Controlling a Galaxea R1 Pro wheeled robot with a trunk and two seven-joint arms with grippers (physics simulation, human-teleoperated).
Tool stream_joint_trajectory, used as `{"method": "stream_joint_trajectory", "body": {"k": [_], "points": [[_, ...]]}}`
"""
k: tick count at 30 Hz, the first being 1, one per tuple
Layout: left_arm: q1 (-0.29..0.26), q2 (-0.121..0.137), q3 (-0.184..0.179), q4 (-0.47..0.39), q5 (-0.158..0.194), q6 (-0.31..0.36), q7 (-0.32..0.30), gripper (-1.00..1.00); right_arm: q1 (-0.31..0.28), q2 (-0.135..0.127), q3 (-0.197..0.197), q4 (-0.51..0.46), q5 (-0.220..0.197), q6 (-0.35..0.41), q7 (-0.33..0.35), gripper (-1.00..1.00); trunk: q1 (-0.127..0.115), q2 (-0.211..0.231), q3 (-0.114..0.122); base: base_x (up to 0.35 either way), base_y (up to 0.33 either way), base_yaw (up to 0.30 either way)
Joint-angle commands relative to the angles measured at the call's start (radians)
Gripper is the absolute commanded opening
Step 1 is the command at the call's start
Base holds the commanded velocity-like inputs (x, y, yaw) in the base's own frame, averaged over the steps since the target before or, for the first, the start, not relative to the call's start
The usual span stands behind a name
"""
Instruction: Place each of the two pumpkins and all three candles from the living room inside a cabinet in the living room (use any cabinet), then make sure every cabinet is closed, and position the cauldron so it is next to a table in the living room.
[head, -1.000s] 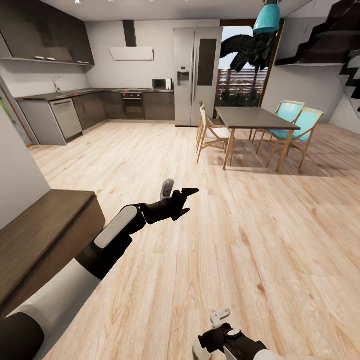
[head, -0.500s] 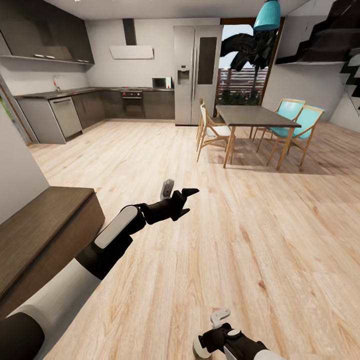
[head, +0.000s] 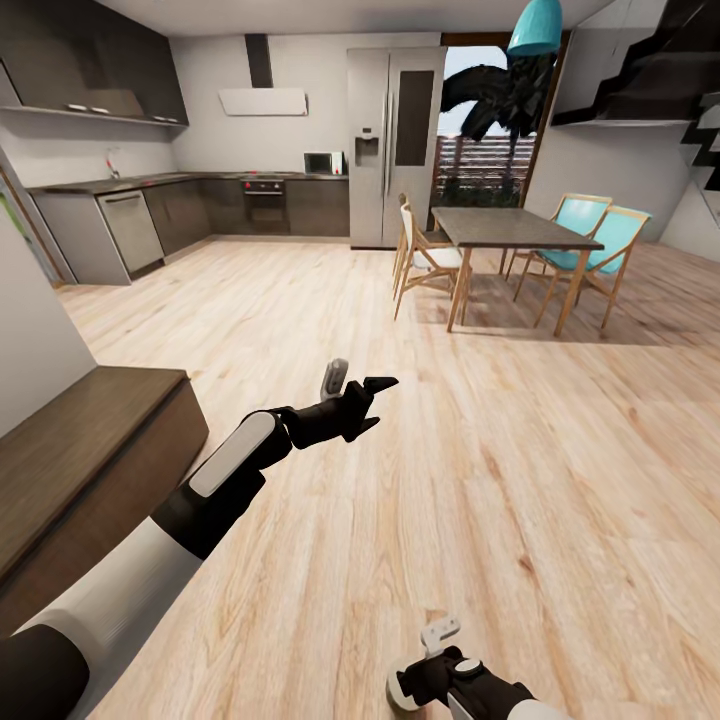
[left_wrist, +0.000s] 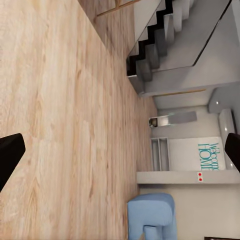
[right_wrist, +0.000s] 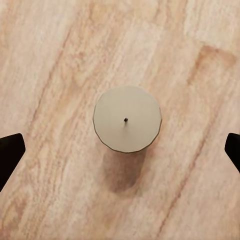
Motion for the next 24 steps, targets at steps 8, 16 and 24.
{"method": "stream_joint_trajectory", "body": {"k": [8,16,24], "points": [[0.0,0.0,0.0,0.0,0.0,0.0,0.0,1.0,0.001,0.0,0.0,0.0,0.0,0.0,0.0,1.0,0.031,-0.056,-0.025,0.0,0.0,0.0],[0.0,0.0,0.0,0.0,0.0,0.0,0.0,1.0,0.001,-0.001,0.0,0.0,0.0,0.0,0.0,1.0,0.061,-0.112,-0.05,0.0,0.0,0.0],[0.0,0.0,-0.001,0.0,0.0,0.0,0.0,1.0,0.001,-0.001,0.0,0.0,0.0,0.0,0.0,1.0,0.092,-0.168,-0.075,0.0,0.0,0.0]]}}
